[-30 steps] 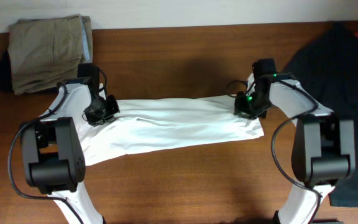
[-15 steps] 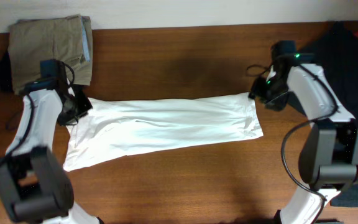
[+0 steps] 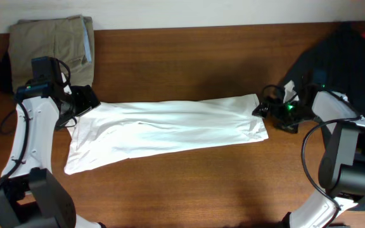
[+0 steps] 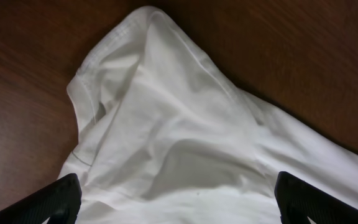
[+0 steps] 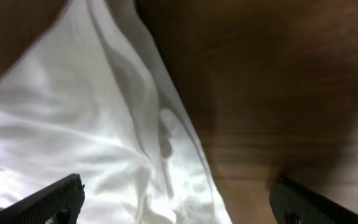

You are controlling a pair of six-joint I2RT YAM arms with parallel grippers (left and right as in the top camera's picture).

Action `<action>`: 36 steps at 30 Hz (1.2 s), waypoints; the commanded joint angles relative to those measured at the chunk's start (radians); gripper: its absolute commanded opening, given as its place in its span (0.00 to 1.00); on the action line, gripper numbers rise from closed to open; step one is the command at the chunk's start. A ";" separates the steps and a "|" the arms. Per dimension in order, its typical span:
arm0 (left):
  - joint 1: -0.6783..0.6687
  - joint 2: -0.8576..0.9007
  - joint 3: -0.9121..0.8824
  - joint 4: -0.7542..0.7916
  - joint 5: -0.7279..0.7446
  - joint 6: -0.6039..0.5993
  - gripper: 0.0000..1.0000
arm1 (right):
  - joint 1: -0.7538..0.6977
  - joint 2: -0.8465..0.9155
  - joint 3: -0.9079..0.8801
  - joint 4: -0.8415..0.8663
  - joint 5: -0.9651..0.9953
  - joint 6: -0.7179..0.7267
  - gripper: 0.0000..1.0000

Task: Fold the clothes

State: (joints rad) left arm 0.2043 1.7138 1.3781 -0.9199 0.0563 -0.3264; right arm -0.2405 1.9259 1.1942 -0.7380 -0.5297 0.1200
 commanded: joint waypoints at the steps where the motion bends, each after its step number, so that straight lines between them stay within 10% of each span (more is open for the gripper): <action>1: 0.000 0.008 -0.002 0.002 0.012 -0.003 0.99 | 0.014 0.015 -0.077 0.043 -0.077 -0.006 0.98; 7: 0.000 0.008 -0.003 0.001 0.019 -0.003 0.99 | 0.129 0.031 -0.101 0.102 -0.079 0.073 0.64; 12: 0.000 0.008 -0.003 -0.002 0.019 -0.003 0.99 | 0.150 0.031 -0.097 0.110 0.023 0.175 0.04; 21: 0.000 0.008 -0.003 -0.005 0.019 -0.003 0.99 | 0.038 -0.069 0.173 -0.226 0.175 0.173 0.04; 36: 0.000 0.008 -0.003 0.002 0.019 -0.003 0.99 | 0.655 -0.005 0.179 -0.038 0.172 0.283 0.09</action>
State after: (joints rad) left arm 0.2043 1.7149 1.3781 -0.9203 0.0677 -0.3264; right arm 0.3710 1.8931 1.3594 -0.7994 -0.3622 0.3389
